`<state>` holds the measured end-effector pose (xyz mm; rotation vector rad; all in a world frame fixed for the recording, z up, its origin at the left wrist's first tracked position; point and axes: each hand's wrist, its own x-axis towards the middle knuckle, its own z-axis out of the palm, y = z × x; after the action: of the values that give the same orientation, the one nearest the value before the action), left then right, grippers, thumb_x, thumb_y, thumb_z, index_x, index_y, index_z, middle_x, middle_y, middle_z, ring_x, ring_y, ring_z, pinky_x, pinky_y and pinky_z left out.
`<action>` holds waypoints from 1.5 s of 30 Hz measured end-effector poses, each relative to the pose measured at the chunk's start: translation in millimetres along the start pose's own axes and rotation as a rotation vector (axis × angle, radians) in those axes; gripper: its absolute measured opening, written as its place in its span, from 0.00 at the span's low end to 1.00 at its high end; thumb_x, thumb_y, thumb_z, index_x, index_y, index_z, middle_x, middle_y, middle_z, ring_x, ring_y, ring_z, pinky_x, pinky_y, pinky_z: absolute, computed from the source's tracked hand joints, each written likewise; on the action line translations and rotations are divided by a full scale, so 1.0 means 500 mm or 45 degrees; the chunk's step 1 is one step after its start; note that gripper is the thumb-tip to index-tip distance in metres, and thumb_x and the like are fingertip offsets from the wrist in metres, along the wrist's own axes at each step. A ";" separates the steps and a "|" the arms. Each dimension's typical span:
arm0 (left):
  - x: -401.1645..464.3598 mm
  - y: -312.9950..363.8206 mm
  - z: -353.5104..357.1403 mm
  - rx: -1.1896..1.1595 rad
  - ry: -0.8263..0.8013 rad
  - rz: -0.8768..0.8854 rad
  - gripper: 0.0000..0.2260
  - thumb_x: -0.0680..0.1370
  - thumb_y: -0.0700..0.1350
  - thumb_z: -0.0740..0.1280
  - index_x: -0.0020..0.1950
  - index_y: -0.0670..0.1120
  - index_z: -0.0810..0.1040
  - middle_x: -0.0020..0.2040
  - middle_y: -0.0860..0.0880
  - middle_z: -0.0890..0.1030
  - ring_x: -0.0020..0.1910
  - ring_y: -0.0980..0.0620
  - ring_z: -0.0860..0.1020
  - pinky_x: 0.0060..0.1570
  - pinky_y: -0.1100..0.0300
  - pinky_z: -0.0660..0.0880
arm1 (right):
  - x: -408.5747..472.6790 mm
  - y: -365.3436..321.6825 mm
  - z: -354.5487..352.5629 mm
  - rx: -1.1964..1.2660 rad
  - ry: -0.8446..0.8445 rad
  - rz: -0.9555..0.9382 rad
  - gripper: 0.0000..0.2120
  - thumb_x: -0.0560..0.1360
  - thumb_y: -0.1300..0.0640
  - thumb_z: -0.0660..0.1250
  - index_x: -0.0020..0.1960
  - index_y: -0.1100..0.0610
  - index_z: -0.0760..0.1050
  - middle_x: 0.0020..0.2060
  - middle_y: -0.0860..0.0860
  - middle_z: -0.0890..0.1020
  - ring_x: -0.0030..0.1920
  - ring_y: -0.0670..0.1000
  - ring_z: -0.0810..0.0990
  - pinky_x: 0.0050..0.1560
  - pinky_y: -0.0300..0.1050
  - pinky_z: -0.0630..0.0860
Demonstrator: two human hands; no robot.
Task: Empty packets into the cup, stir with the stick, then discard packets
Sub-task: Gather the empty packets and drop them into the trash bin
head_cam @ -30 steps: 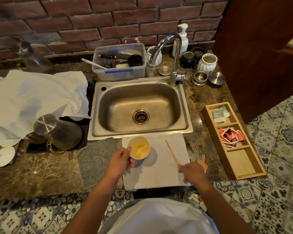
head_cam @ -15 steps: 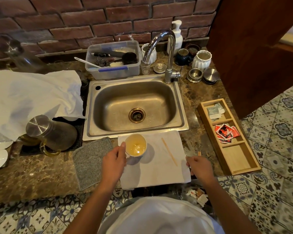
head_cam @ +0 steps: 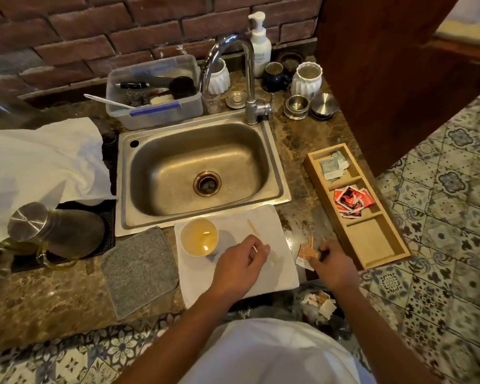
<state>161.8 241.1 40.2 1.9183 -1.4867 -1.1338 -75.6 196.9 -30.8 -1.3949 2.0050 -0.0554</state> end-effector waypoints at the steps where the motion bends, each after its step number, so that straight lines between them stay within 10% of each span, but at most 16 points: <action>1: 0.012 0.003 0.020 0.046 -0.062 -0.005 0.09 0.82 0.60 0.61 0.50 0.56 0.75 0.38 0.52 0.85 0.38 0.53 0.82 0.42 0.48 0.80 | -0.002 0.000 0.003 0.018 0.024 -0.005 0.14 0.76 0.47 0.73 0.56 0.49 0.72 0.44 0.48 0.81 0.42 0.52 0.81 0.40 0.45 0.74; 27: 0.161 0.027 0.209 0.493 -0.396 -0.004 0.23 0.78 0.57 0.68 0.71 0.52 0.73 0.56 0.48 0.85 0.53 0.44 0.83 0.50 0.53 0.78 | 0.016 0.049 -0.014 0.548 -0.195 -0.094 0.06 0.75 0.54 0.73 0.41 0.47 0.79 0.32 0.50 0.82 0.35 0.53 0.81 0.39 0.50 0.79; 37: 0.162 0.022 0.161 0.267 -0.392 0.118 0.09 0.81 0.50 0.68 0.48 0.47 0.84 0.37 0.54 0.80 0.37 0.54 0.77 0.36 0.61 0.66 | 0.026 0.028 -0.021 0.682 -0.161 -0.085 0.05 0.75 0.52 0.75 0.42 0.48 0.80 0.29 0.50 0.82 0.28 0.46 0.82 0.38 0.45 0.77; 45: 0.116 0.020 0.106 0.016 -0.185 0.057 0.11 0.80 0.54 0.69 0.46 0.49 0.84 0.32 0.59 0.78 0.33 0.63 0.76 0.34 0.71 0.68 | 0.057 0.014 0.018 0.016 0.055 -0.068 0.23 0.74 0.39 0.68 0.63 0.48 0.68 0.40 0.46 0.83 0.40 0.51 0.82 0.35 0.45 0.77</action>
<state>117.1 190.0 -0.5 1.8350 -1.6077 -1.2695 -81.8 178.8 -55.0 -1.4508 1.9988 -0.1225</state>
